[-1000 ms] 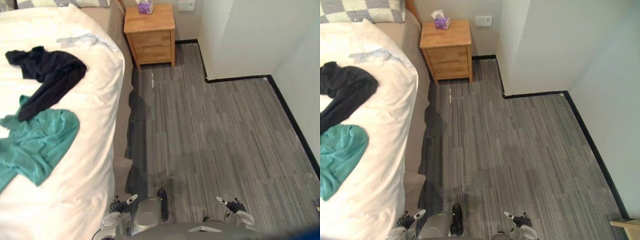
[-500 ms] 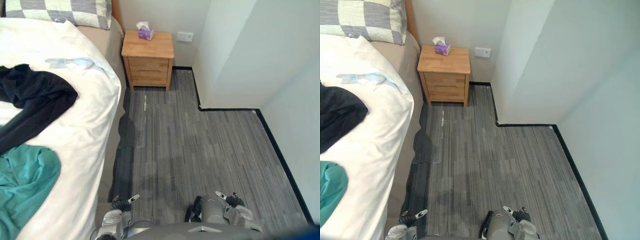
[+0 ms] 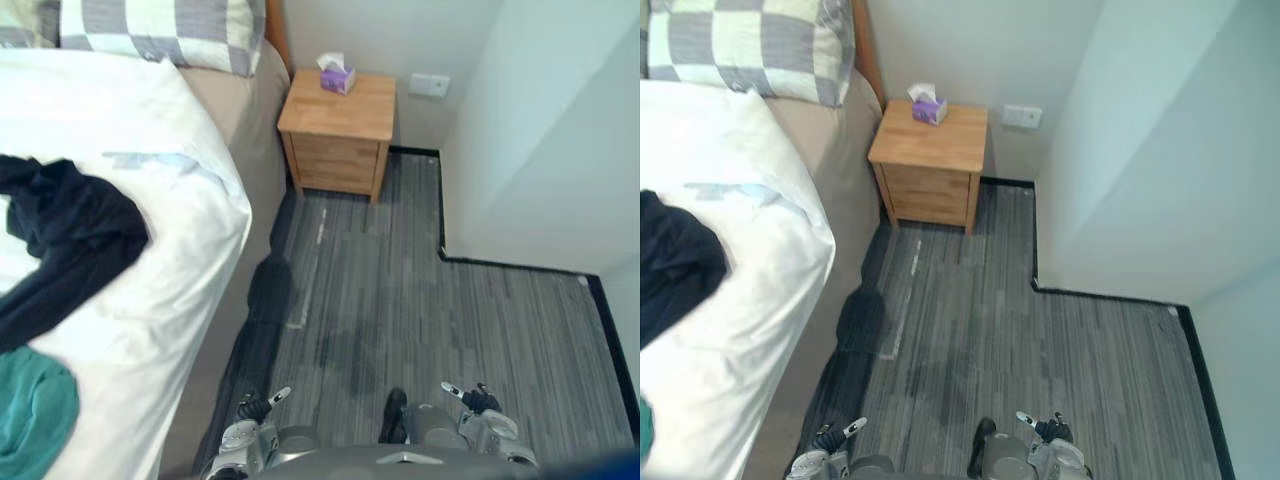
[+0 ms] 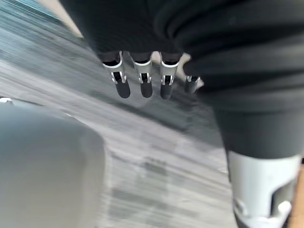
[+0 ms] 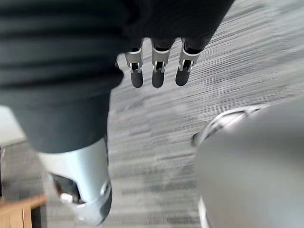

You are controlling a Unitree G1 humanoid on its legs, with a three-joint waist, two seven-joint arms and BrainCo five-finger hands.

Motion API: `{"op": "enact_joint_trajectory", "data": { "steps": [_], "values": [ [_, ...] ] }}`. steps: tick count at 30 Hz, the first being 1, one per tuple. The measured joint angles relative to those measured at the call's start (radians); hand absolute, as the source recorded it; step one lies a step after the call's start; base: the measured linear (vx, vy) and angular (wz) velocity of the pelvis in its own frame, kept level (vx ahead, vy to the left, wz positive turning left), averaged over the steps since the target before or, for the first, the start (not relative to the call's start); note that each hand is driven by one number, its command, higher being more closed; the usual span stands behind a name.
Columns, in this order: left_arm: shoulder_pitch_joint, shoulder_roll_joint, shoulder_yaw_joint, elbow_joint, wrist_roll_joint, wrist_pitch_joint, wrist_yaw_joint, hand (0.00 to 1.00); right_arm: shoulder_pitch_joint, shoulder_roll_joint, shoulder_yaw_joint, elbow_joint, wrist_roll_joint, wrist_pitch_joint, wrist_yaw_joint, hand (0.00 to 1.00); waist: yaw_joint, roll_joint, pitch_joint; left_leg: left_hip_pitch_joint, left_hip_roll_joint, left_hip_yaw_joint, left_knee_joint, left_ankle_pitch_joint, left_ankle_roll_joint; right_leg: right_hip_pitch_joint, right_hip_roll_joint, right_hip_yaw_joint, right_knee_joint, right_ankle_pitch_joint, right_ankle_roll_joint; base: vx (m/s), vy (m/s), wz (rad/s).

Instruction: Tidy the bed and pick cloth on bed and put in laundry

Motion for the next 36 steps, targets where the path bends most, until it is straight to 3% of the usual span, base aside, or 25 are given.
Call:
{"op": "enact_joint_trajectory", "data": {
  "steps": [1,2,4,6,7,8,10,12,14,15,16,17,19,20,21,22,26,28,29,30,31,32,33,35,36],
  "values": [
    [-0.002,-0.001,0.003,-0.011,-0.002,-0.003,0.0,0.0,0.002,0.006,-0.001,0.0,0.0,0.001,0.0,0.0,0.003,-0.003,0.002,-0.052,-0.001,0.058,0.026,-0.071,0.019,0.059,-0.012,0.01,-0.04,0.001,0.001,0.43,0.009,0.0],
    [-0.002,-0.001,0.004,-0.018,-0.003,-0.003,0.0,0.0,0.001,0.009,-0.001,-0.001,0.0,0.001,0.0,0.0,0.006,-0.004,0.003,-0.075,-0.005,0.084,0.021,-0.095,0.023,0.081,-0.02,0.014,-0.051,0.0,0.001,0.41,0.095,-0.01],
    [-0.005,-0.001,0.004,-0.046,-0.007,-0.01,0.0,0.0,-0.004,0.019,-0.002,0.0,0.0,0.003,-0.001,0.0,0.022,-0.016,0.009,-0.173,-0.049,0.146,-0.099,-0.176,0.041,0.139,-0.074,0.016,-0.066,-0.013,0.027,0.42,0.204,-0.07],
    [-0.002,-0.001,-0.002,-0.061,-0.006,-0.012,0.001,0.0,0.002,0.014,-0.003,-0.001,0.0,0.004,-0.001,0.0,0.027,-0.014,0.008,-0.206,-0.095,0.168,-0.375,-0.146,0.047,0.174,-0.106,0.014,-0.064,-0.046,0.094,0.38,0.236,0.03],
    [0.004,0.006,-0.005,-0.06,-0.011,-0.012,0.0,0.0,-0.002,0.013,0.0,0.002,-0.001,0.01,-0.005,0.0,0.034,-0.021,-0.004,-0.201,-0.126,0.192,-0.488,-0.111,0.122,0.199,-0.128,0.029,-0.066,-0.085,0.152,0.39,0.207,0.37],
    [0.005,0.028,-0.01,-0.059,-0.003,-0.009,0.002,0.0,0.0,0.029,0.005,0.001,-0.001,0.013,-0.004,0.0,0.028,-0.054,-0.019,-0.188,-0.164,0.196,-0.544,-0.101,0.132,0.194,-0.131,0.065,-0.092,-0.073,0.129,0.39,0.166,0.38],
    [0.008,0.034,0.004,-0.058,-0.005,-0.003,0.001,0.0,-0.001,0.036,0.005,0.002,-0.002,0.014,-0.006,0.0,0.055,-0.064,-0.02,-0.182,-0.173,0.208,-0.547,-0.092,0.142,0.215,-0.1,0.071,-0.156,-0.012,0.095,0.37,0.045,0.15],
    [0.021,0.042,0.011,-0.042,0.0,0.0,-0.001,0.0,-0.004,0.037,0.006,0.009,-0.002,0.017,-0.007,0.0,0.067,-0.061,-0.021,-0.18,-0.155,0.236,-0.487,-0.091,0.146,0.252,-0.105,0.079,-0.184,0.063,0.113,0.36,0.051,-0.03],
    [0.047,0.056,0.032,-0.012,0.002,0.001,-0.002,0.0,0.0,0.045,0.004,0.01,-0.007,0.02,-0.006,0.0,0.075,-0.088,-0.029,-0.171,-0.192,0.251,-0.508,-0.091,0.147,0.282,-0.127,0.103,-0.166,0.093,0.128,0.27,0.128,0.08],
    [0.068,0.048,0.03,0.01,0.001,0.004,-0.004,0.0,0.019,0.037,0.002,0.013,-0.024,0.02,-0.002,0.0,0.064,-0.065,-0.057,-0.124,-0.209,0.245,-0.617,-0.111,0.184,0.26,-0.126,0.103,-0.102,0.088,0.136,0.27,0.152,0.15],
    [0.084,0.043,0.025,0.011,0.002,0.016,-0.011,0.0,0.02,0.028,0.003,0.022,-0.036,0.02,0.002,0.0,0.064,-0.064,-0.068,-0.07,-0.235,0.249,-0.699,-0.111,0.18,0.184,-0.167,0.121,0.074,0.085,0.143,0.37,0.148,0.07],
    [0.099,0.052,0.009,0.011,0.003,0.02,-0.016,0.0,0.003,0.02,0.002,0.025,-0.041,0.022,0.002,0.0,0.067,-0.063,-0.067,-0.011,-0.252,0.252,-0.769,-0.112,0.172,0.082,-0.208,0.156,0.299,0.112,0.197,0.34,0.117,0.05],
    [0.109,0.061,-0.004,0.013,0.004,0.028,-0.019,0.0,-0.004,0.031,-0.001,0.024,-0.046,0.026,0.006,0.0,0.053,-0.071,-0.055,0.045,-0.27,0.228,-0.8,-0.101,0.191,-0.013,-0.244,0.172,0.562,0.127,0.231,0.33,0.08,0.42],
    [0.111,0.07,-0.013,0.029,0.003,0.043,-0.02,0.0,-0.004,0.03,-0.004,0.017,-0.052,0.026,0.007,0.0,0.034,-0.067,-0.047,0.116,-0.271,0.187,-0.814,-0.103,0.202,-0.081,-0.262,0.128,0.767,0.086,0.186,0.4,0.048,0.74],
    [0.114,0.07,-0.014,0.03,0.003,0.044,-0.019,0.0,-0.004,0.029,-0.004,0.016,-0.054,0.026,0.007,0.0,0.033,-0.066,-0.046,0.139,-0.268,0.174,-0.823,-0.103,0.202,-0.093,-0.264,0.106,0.8,0.064,0.178,0.51,0.007,0.9],
    [0.116,0.069,-0.024,0.029,0.003,0.044,-0.018,0.0,-0.005,0.024,0.0,0.016,-0.062,0.026,0.007,0.0,0.027,-0.061,-0.041,0.2,-0.247,0.144,-0.844,-0.103,0.202,-0.128,-0.252,0.047,0.834,-0.001,0.12,0.35,-0.042,0.52],
    [0.103,0.063,-0.03,0.025,0.002,0.04,-0.016,0.0,-0.009,0.022,0.004,-0.021,-0.07,0.019,0.008,0.0,0.022,-0.044,-0.026,0.27,-0.181,0.063,-0.84,-0.103,0.201,-0.257,-0.182,0.023,0.65,-0.086,0.081,0.41,-0.222,0.81],
    [0.099,0.066,-0.028,0.004,0.003,0.03,-0.015,0.0,-0.008,0.019,0.023,-0.037,-0.07,0.019,0.008,0.0,0.019,-0.059,-0.019,0.272,-0.156,0.009,-0.816,-0.114,0.154,-0.266,-0.121,0.149,0.281,-0.014,0.097,0.4,-0.432,1.27],
    [0.095,0.094,-0.027,-0.007,0.002,0.014,-0.015,0.0,0.001,0.035,0.023,-0.031,-0.063,0.019,0.01,0.0,0.011,-0.115,-0.017,0.276,-0.175,-0.039,-0.809,-0.148,0.091,-0.23,-0.133,0.288,0.057,0.178,0.106,0.3,-0.396,1.34],
    [0.076,0.077,-0.019,0.003,0.002,0.013,-0.011,0.0,-0.005,0.015,0.013,-0.027,-0.061,0.018,0.01,0.0,0.012,-0.073,-0.004,0.278,-0.146,-0.06,-0.804,-0.171,0.077,-0.222,-0.108,0.258,0.084,0.163,0.097,0.38,-0.447,1.53],
    [0.07,0.031,-0.007,-0.024,0.003,0.005,-0.013,0.0,-0.025,-0.013,0.001,-0.035,-0.069,0.021,0.001,0.0,0.017,-0.019,0.0,0.228,-0.101,-0.064,-0.794,-0.159,0.071,-0.245,-0.073,0.319,0.145,0.153,0.117,0.27,-0.269,1.4],
    [0.067,0.007,0.013,-0.046,0.003,-0.009,-0.01,0.0,-0.025,-0.014,0.005,-0.05,-0.072,0.02,0.002,0.0,0.017,-0.001,0.006,0.203,-0.09,-0.101,-0.79,-0.146,0.064,-0.28,-0.044,0.475,0.262,0.106,0.127,0.23,-0.178,1.49],
    [0.063,0.004,0.016,-0.053,0.003,-0.011,-0.009,0.0,-0.024,-0.006,0.003,-0.05,-0.068,0.02,0.004,0.0,0.016,0.001,0.007,0.205,-0.09,-0.122,-0.791,-0.14,0.061,-0.281,-0.04,0.508,0.305,0.077,0.128,0.14,-0.155,1.76],
    [0.059,-0.013,0.051,-0.077,0.002,-0.017,-0.001,0.0,-0.018,0.013,0.058,-0.045,-0.079,0.021,0.008,0.0,0.029,-0.027,0.003,0.198,-0.083,-0.249,-0.799,-0.134,0.042,-0.25,-0.051,0.524,0.411,-0.069,0.145,0.14,-0.314,1.6],
    [0.059,-0.014,0.059,-0.08,0.002,-0.02,-0.001,0.0,-0.017,0.016,0.07,-0.046,-0.081,0.02,0.009,0.0,0.031,-0.031,0.002,0.193,-0.081,-0.264,-0.799,-0.13,0.036,-0.238,-0.058,0.512,0.41,-0.089,0.146,0.09,-0.365,1.46]
  ]
}}
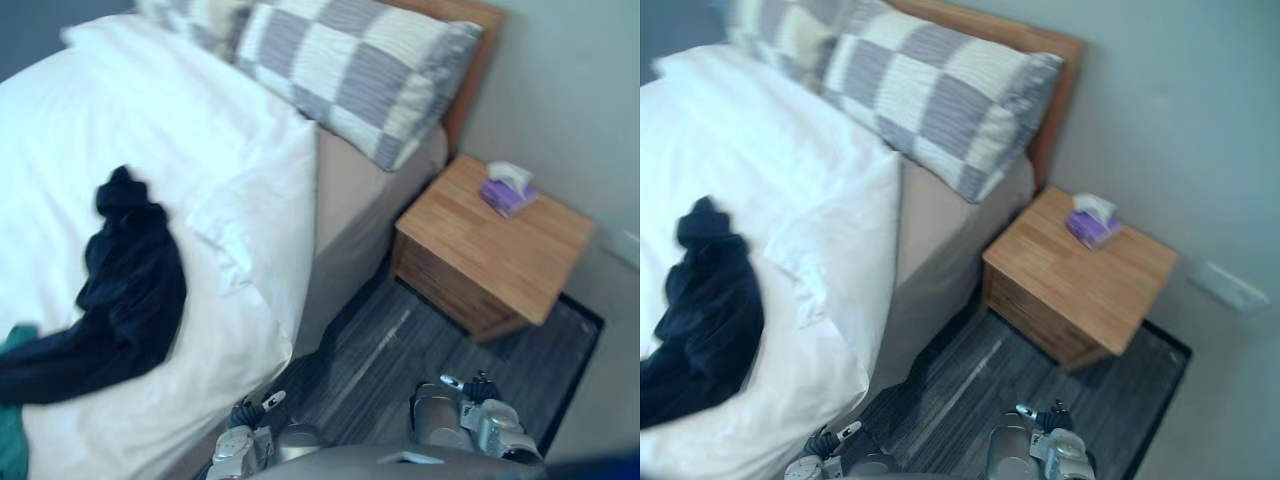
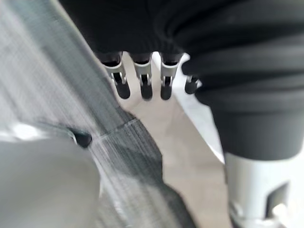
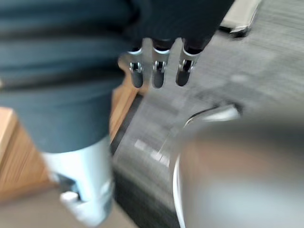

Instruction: Tidy the bed and pick cloth on bed and put in laundry

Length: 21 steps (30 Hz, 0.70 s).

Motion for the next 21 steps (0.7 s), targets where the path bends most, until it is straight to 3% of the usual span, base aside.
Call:
{"op": "enact_joint_trajectory", "data": {
  "steps": [1,2,3,5,6,7,10,12,13,16,21],
  "values": [
    [0.0,-0.004,0.023,0.001,0.0,-0.001,0.001,0.0,0.004,0.003,0.018,0.002,-0.011,0.001,0.001,0.0,-0.003,-0.007,-0.012,-0.032,0.007,-0.045,0.002,0.014,-0.023,0.039,-0.021,-0.065,-0.037,-0.061,-0.013,0.04,-0.278,1.42],
    [0.001,-0.015,0.031,0.001,-0.007,-0.001,0.002,0.0,0.004,0.0,0.019,0.006,-0.033,0.001,0.003,0.0,-0.002,0.003,-0.021,-0.069,0.023,-0.077,0.002,0.036,-0.037,0.058,-0.021,-0.122,-0.062,-0.077,-0.03,0.05,-0.321,1.44],
    [0.003,-0.019,0.033,-0.001,-0.01,-0.002,0.002,0.0,0.005,0.0,0.019,0.007,-0.038,0.001,0.004,0.0,-0.003,0.005,-0.024,-0.083,0.026,-0.086,-0.001,0.054,-0.039,0.067,-0.022,-0.145,-0.072,-0.076,-0.033,0.04,-0.226,1.42],
    [0.002,-0.019,0.038,-0.001,-0.019,-0.003,0.003,0.0,0.011,0.001,0.013,0.027,-0.037,0.005,0.003,0.0,-0.011,-0.005,-0.039,-0.128,0.033,-0.081,-0.044,0.16,-0.031,0.111,-0.044,-0.255,-0.13,-0.061,-0.055,0.05,-0.158,1.45],
    [0.0,-0.021,0.038,0.0,-0.021,-0.003,0.004,0.0,0.019,0.001,0.003,0.036,-0.037,0.005,0.001,0.0,-0.02,-0.013,-0.044,-0.15,0.04,-0.026,-0.054,0.198,-0.029,0.148,-0.059,-0.326,-0.172,-0.045,-0.065,0.06,-0.105,1.73],
    [-0.003,-0.031,0.033,0.0,-0.02,-0.003,0.003,0.0,0.021,0.0,-0.01,0.039,-0.037,0.007,0.0,0.0,-0.027,-0.01,-0.046,-0.18,0.053,0.12,-0.038,0.211,-0.02,0.197,-0.06,-0.402,-0.21,-0.038,-0.069,0.05,-0.084,1.68],
    [-0.009,-0.002,-0.057,0.006,-0.018,-0.003,0.003,0.0,0.018,-0.001,-0.026,0.068,-0.036,0.013,0.0,0.0,-0.027,-0.017,-0.058,-0.182,0.041,0.358,-0.084,0.278,-0.013,0.25,-0.087,-0.5,-0.247,-0.03,-0.058,0.0,-0.039,1.18],
    [-0.009,0.013,-0.099,0.013,-0.018,-0.001,0.003,0.0,0.018,0.0,-0.033,0.075,-0.034,0.014,-0.001,0.0,-0.031,-0.023,-0.064,-0.182,0.022,0.466,-0.123,0.299,0.004,0.257,-0.111,-0.535,-0.283,-0.008,-0.049,-0.02,0.097,0.59],
    [-0.009,0.016,-0.105,0.014,-0.018,0.0,0.002,0.0,0.019,-0.002,-0.044,0.075,-0.031,0.014,-0.004,0.0,-0.034,-0.014,-0.068,-0.181,0.012,0.512,-0.129,0.303,0.007,0.267,-0.113,-0.546,-0.297,-0.001,-0.039,0.0,0.208,0.46],
    [-0.006,0.038,-0.152,0.029,-0.017,0.0,0.0,0.0,0.029,0.004,-0.068,0.075,-0.008,0.016,-0.006,0.0,-0.036,-0.02,-0.076,-0.115,-0.037,0.506,-0.274,0.372,0.011,0.314,-0.117,-0.555,-0.382,0.038,-0.025,0.01,0.134,0.21],
    [-0.01,0.064,-0.183,0.049,-0.007,0.013,-0.002,0.0,0.036,0.024,-0.105,0.074,0.055,0.015,-0.008,0.0,-0.056,-0.036,-0.076,-0.092,-0.05,0.486,-0.281,0.373,0.011,0.355,-0.118,-0.555,-0.406,0.047,-0.022,-0.01,0.041,0.09]
  ]
}}
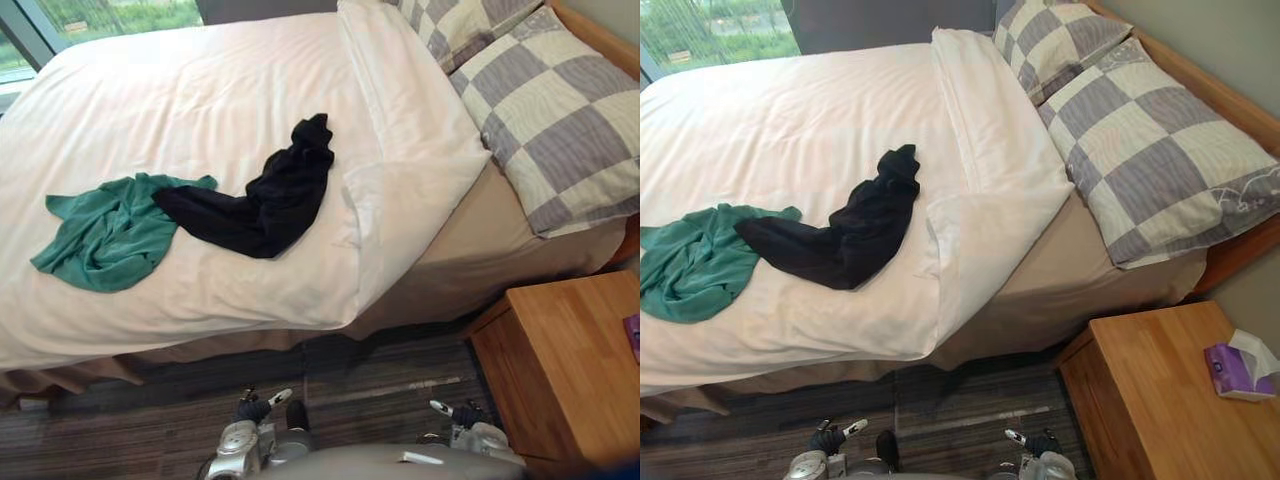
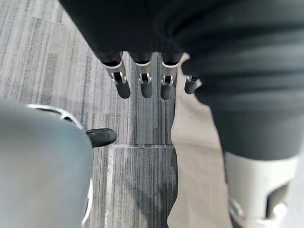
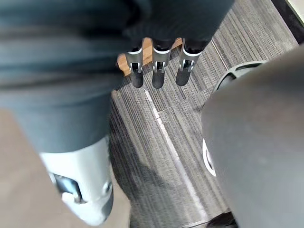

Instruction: Tidy the bed and pick cloth on bed and put in laundry

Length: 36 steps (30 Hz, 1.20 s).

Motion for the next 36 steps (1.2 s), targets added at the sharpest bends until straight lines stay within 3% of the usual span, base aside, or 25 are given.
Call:
{"op": "enact_joint_trajectory", "data": {
  "steps": [4,11,18,23,31,36],
  "values": [
    [-0.002,-0.004,-0.045,0.014,0.002,0.005,-0.01,0.0,0.011,-0.003,-0.017,-0.002,0.078,-0.003,-0.004,0.0,-0.014,0.013,-0.004,0.014,0.016,0.002,-0.001,-0.001,-0.008,0.014,0.016,0.004,-0.001,0.001,-0.001,-0.03,-0.036,-0.05],
    [-0.018,-0.005,-0.062,0.035,0.007,0.007,-0.005,0.0,0.016,-0.037,-0.146,-0.045,0.156,0.002,-0.039,0.0,-0.013,0.01,-0.006,0.034,0.037,0.034,-0.001,-0.013,-0.03,0.026,0.036,0.03,-0.011,0.004,-0.006,0.0,-0.031,-0.13],
    [0.003,0.009,-0.065,-0.004,0.007,0.005,0.002,0.0,-0.095,-0.296,-0.208,-0.394,0.081,-0.009,-0.119,0.0,-0.03,-0.008,0.005,0.018,0.037,0.054,-0.001,-0.016,-0.031,-0.007,0.036,0.055,-0.015,0.015,-0.011,0.03,0.003,-0.09],
    [0.011,0.017,-0.076,-0.026,0.008,-0.001,0.003,0.0,-0.212,-0.374,-0.175,-0.561,-0.028,-0.033,-0.159,0.0,-0.029,-0.021,0.01,-0.001,0.036,0.039,-0.001,-0.016,-0.031,-0.011,0.037,0.036,-0.023,0.015,-0.011,0.02,-0.009,0.09],
    [0.017,0.021,-0.11,-0.061,0.01,-0.002,0.009,0.0,-0.374,-0.442,-0.017,-0.631,-0.114,-0.037,-0.189,0.0,-0.025,-0.021,0.01,-0.073,0.024,-0.03,0.0,0.0,-0.021,-0.036,0.037,0.003,-0.028,0.015,-0.012,0.01,-0.003,0.26],
    [0.023,0.021,-0.113,-0.112,0.01,-0.004,0.029,0.0,-0.53,-0.486,0.091,-0.649,-0.168,-0.038,-0.196,0.0,-0.005,-0.026,0.034,-0.117,0.023,-0.048,0.0,0.019,-0.015,-0.073,0.039,-0.002,-0.028,0.021,-0.009,-0.03,0.007,0.13]
  ]
}}
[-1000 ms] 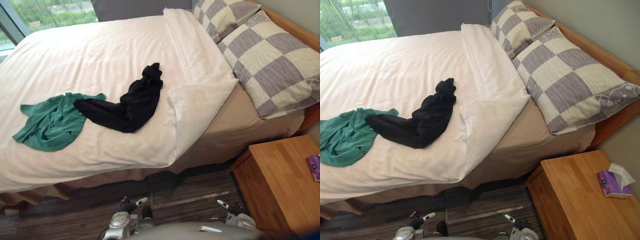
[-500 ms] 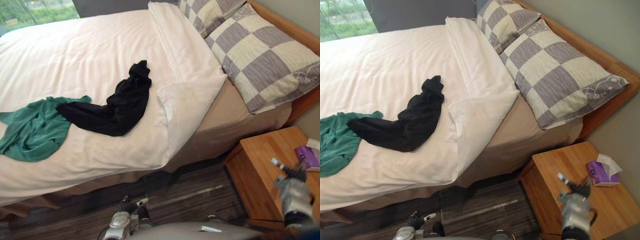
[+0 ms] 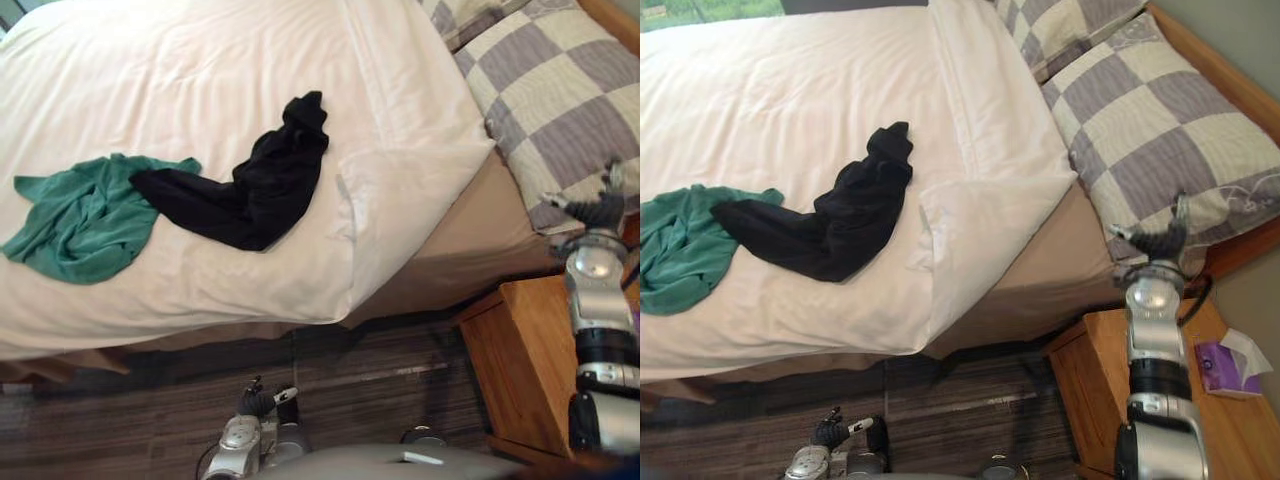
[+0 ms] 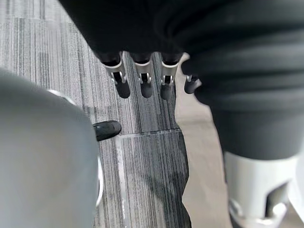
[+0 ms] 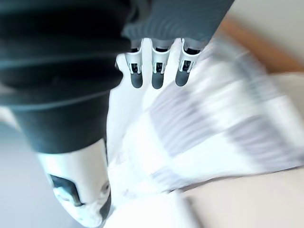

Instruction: Tidy the bed and pick cloth on bed and put in laundry

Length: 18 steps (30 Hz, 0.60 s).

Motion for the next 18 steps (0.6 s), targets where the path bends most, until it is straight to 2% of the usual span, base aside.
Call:
{"op": "enact_joint_trajectory", "data": {
  "steps": [3,5,6,8,10,18],
  "values": [
    [-0.008,-0.003,-0.015,-0.012,-0.002,-0.016,0.011,0.0,-0.077,-0.048,0.078,-0.017,-0.032,0.0,-0.001,0.0,0.005,0.008,0.019,-0.059,-0.003,-0.017,0.002,0.024,0.009,-0.041,0.0,-0.007,0.0,0.018,-0.003,-0.06,0.034,0.18],
    [-0.024,-0.003,-0.018,-0.024,-0.002,-0.019,0.021,0.0,-0.158,-0.09,0.121,-0.017,-0.034,0.0,-0.001,0.0,0.004,0.011,0.055,-0.099,-0.005,-0.035,0.005,0.053,0.016,-0.071,0.001,-0.007,0.0,0.029,-0.006,-0.11,0.061,0.21],
    [-0.035,-0.005,-0.018,-0.034,-0.003,-0.021,0.028,0.0,-0.21,-0.117,0.143,-0.014,-0.034,0.0,-0.002,0.0,0.008,0.017,0.082,-0.115,-0.002,-0.039,0.006,0.063,0.019,-0.083,0.005,-0.01,0.0,0.037,-0.009,-0.14,0.052,0.15],
    [-0.046,-0.008,-0.024,-0.047,-0.003,-0.027,0.043,0.0,-0.28,-0.151,0.173,-0.012,-0.035,0.0,-0.004,0.0,0.027,0.033,0.101,-0.149,0.005,-0.048,0.005,0.069,0.022,-0.114,0.014,-0.014,0.002,0.047,-0.01,-0.12,0.048,0.12],
    [-0.063,-0.01,-0.027,-0.048,-0.003,-0.038,0.049,0.0,-0.353,-0.183,0.221,0.014,-0.043,-0.002,-0.014,0.0,0.033,0.047,0.124,-0.187,0.007,-0.072,0.002,0.077,0.024,-0.147,0.015,-0.03,0.026,0.047,-0.01,-0.12,0.06,0.24],
    [-0.14,0.017,-0.035,-0.047,0.0,-0.05,0.067,0.0,-0.5,-0.178,0.347,0.06,-0.05,-0.01,-0.019,0.0,0.066,0.052,0.199,-0.295,0.002,-0.12,0.003,0.109,0.034,-0.26,0.0,-0.057,0.104,0.04,-0.013,-0.07,0.033,0.14]
  ]
}}
